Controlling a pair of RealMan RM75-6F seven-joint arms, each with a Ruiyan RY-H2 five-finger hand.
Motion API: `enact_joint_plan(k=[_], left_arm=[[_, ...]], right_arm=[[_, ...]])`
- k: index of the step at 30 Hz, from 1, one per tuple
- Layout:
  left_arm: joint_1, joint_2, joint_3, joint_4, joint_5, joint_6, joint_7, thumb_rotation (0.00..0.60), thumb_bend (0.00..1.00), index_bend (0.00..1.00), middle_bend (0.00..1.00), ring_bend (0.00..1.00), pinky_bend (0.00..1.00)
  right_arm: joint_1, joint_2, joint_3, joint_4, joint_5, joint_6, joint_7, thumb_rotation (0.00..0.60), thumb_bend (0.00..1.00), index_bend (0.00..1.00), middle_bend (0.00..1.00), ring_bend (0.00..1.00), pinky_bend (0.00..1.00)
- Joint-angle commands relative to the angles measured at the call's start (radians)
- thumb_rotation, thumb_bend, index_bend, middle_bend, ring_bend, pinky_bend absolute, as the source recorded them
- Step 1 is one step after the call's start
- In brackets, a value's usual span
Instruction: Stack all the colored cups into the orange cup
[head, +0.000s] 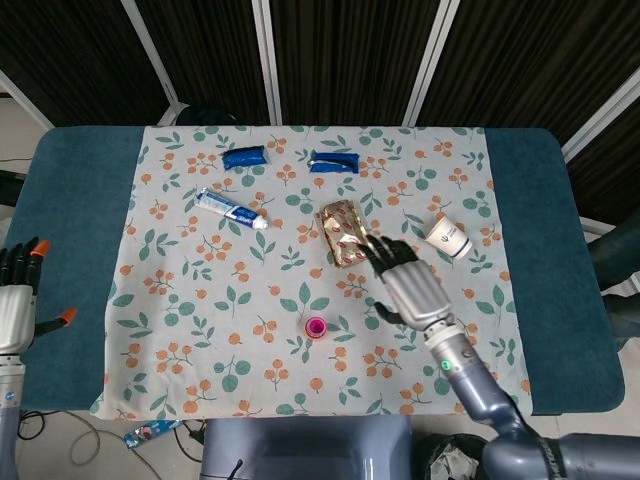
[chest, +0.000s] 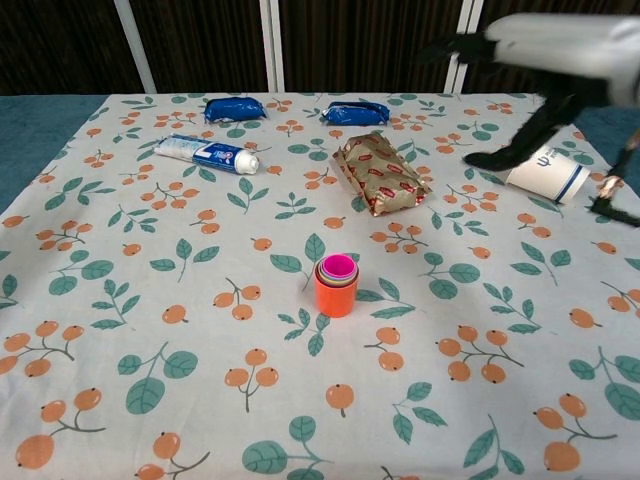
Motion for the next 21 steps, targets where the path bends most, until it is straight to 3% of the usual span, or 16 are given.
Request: enact_joint_plan(k=[1, 6, 12, 16, 21], left_arm=[[0.002, 0.001, 0.001, -0.005, 0.003, 0.003, 0.003, 0.600, 0.08, 0.05, 0.02, 0.00, 0.01], [0.006, 0.004, 0.001, -0.020, 0.002, 0.007, 0.004, 0.600, 0.08, 0.05, 0.02, 0.00, 0.01], [0.010, 0.009, 0.006, -0.036, 0.004, 0.004, -0.005, 0.600, 0.08, 0.05, 0.02, 0.00, 0.01], [0.014, 0.016, 0.007, -0.045, 0.009, 0.005, -0.010, 0.600, 0.08, 0.05, 0.02, 0.00, 0.01], [0.021, 0.023, 0.010, -0.060, 0.010, 0.010, -0.007, 0.600, 0.08, 0.05, 0.02, 0.00, 0.01]], right_arm=[[-0.138, 0.132, -0.080, -0.024, -0.155, 0.138, 0.057, 0.600, 0.39, 0.00, 0.00, 0.03, 0.11], [-0.331, 0.186, -0.222, 0.079, -0.346, 0.318, 0.178, 0.600, 0.39, 0.00, 0.00, 0.03, 0.10], [-0.471, 0.123, -0.294, 0.230, -0.451, 0.456, 0.269, 0.600, 0.39, 0.00, 0.00, 0.03, 0.10], [-0.516, 0.073, -0.300, 0.313, -0.477, 0.476, 0.284, 0.600, 0.39, 0.00, 0.00, 0.03, 0.10], [-0.527, 0.057, -0.270, 0.353, -0.444, 0.449, 0.302, 0.600, 0.39, 0.00, 0.00, 0.03, 0.10]])
